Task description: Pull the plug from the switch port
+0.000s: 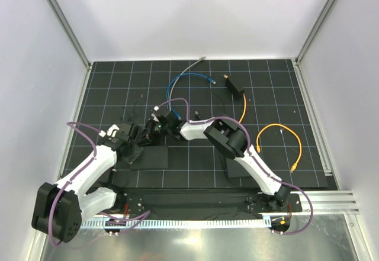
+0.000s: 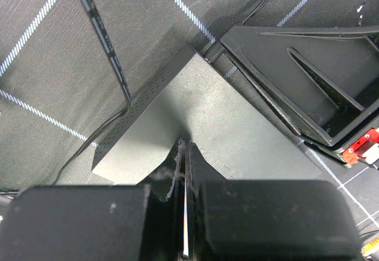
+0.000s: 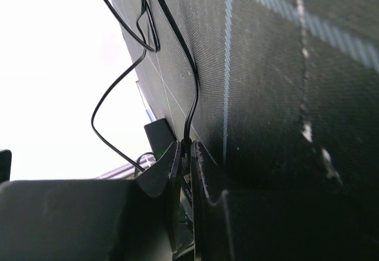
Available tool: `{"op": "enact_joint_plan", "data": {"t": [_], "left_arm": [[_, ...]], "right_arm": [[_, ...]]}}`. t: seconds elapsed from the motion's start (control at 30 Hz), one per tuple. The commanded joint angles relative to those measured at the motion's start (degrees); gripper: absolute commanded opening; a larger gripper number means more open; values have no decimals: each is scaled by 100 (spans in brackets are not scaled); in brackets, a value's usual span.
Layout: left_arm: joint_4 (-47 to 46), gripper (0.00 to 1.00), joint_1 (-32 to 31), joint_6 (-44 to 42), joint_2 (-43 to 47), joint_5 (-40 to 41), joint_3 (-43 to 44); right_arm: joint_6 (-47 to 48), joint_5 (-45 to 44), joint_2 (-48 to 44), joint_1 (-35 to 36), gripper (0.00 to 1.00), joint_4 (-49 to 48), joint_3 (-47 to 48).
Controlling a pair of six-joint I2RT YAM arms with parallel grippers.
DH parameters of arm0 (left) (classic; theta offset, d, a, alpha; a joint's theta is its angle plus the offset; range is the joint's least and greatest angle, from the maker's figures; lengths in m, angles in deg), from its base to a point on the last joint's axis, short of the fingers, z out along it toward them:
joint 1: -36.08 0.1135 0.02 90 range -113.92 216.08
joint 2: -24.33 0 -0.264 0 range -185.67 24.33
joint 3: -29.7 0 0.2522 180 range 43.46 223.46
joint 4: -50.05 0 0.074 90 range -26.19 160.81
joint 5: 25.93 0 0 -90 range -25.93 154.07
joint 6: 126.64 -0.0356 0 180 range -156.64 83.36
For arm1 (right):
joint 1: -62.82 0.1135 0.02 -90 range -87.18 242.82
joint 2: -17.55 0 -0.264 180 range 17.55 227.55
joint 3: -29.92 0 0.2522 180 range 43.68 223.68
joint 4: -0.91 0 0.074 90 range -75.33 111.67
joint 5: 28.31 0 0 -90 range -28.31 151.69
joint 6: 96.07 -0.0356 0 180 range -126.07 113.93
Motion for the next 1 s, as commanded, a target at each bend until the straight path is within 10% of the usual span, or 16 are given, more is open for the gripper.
{"op": "enact_joint_plan", "data": {"t": [0.0, 0.4, 0.77, 0.97], "left_arm": [[568, 0, 8, -283, -229, 105, -318], [542, 0, -1, -468, -326, 78, -283], [550, 0, -1, -460, -273, 43, -300], [533, 0, -1, -407, -220, -27, -318]], "right_arm": [[-494, -1061, -223, -120, 1, -111, -294], [813, -1087, -213, -208, 1, 177, 541], [-644, -780, 225, -542, 1, -436, 584], [390, -543, 305, -533, 1, 448, 1366]]}}
